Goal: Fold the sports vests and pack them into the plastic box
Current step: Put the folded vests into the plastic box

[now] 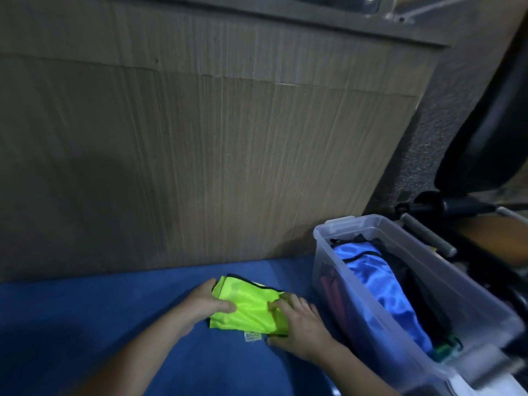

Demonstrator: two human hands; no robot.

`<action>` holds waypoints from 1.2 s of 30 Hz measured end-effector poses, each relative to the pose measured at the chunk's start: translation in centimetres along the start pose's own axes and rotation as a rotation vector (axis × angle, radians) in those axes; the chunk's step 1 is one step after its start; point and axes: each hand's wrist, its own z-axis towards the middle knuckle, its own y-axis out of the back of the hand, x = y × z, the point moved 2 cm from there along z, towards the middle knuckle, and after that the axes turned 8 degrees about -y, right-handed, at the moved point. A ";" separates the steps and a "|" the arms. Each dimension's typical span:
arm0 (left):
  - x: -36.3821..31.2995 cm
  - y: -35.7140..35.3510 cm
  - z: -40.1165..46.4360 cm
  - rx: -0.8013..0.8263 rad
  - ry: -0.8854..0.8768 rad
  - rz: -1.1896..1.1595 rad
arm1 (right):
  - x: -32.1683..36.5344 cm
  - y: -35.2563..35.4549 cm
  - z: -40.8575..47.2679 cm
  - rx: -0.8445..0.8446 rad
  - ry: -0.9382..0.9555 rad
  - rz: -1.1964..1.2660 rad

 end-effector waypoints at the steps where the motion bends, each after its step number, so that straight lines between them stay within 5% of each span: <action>1: 0.1 0.0 -0.7 0.005 0.003 -0.001 | -0.1 -0.1 -0.7 0.000 0.015 0.003; 10: -0.4 -1.1 -6.5 0.115 0.070 -0.170 | 0.4 -0.6 -6.5 -0.021 0.096 -0.060; 15: -2.4 -1.0 -8.9 0.143 0.048 -0.217 | 1.1 0.0 -9.5 -0.042 0.049 0.118; 24: -14.5 -0.4 -11.3 0.108 -0.180 -0.236 | 2.2 11.0 -13.9 -0.328 0.100 0.375; 36: -27.0 -7.0 -9.6 0.088 -0.405 -0.231 | -4.6 22.2 -16.3 -0.548 0.033 0.316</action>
